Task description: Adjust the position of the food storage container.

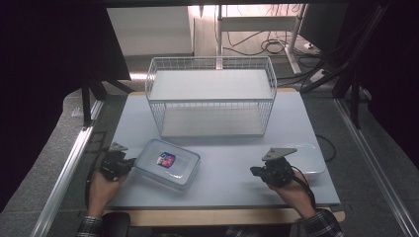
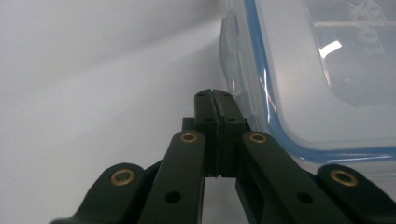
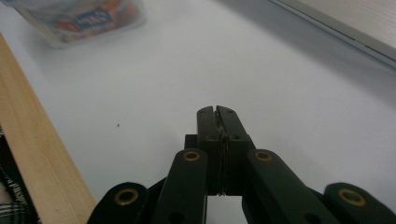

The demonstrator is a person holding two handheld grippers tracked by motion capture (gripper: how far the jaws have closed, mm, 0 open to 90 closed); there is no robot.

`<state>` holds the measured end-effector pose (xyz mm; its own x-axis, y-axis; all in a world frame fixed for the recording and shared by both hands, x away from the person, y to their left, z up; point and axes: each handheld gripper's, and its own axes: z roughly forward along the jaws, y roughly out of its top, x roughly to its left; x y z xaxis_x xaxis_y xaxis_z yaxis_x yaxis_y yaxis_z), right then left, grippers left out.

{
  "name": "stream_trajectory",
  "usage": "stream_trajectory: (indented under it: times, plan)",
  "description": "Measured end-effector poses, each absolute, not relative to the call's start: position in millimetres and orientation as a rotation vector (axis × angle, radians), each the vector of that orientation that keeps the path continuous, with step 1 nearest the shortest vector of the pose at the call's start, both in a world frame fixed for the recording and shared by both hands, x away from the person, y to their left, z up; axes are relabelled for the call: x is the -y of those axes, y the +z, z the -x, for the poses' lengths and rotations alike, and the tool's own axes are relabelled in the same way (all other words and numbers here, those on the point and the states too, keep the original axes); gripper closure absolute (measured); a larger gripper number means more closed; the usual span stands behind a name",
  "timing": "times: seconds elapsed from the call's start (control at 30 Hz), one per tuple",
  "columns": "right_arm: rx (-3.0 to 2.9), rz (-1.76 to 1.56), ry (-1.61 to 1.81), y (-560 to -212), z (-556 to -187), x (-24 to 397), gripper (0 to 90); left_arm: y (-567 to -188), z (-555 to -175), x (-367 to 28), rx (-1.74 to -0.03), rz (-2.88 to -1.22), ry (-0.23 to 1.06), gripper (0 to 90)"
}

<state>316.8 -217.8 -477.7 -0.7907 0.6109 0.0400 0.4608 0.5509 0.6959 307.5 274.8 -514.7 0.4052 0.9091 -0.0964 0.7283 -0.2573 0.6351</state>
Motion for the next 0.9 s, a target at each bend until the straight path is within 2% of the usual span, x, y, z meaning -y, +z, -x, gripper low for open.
stream_trajectory:
  times: [0.6,0.9]
  plan:
    - [-2.707,-0.880,1.113,-489,-307,191,87.7,-510,-308,-189,-1.194,-2.172,0.248,89.8]
    - [-2.673,-0.914,1.049,-490,-310,196,87.9,-514,-300,-157,-1.110,-2.242,0.186,89.8]
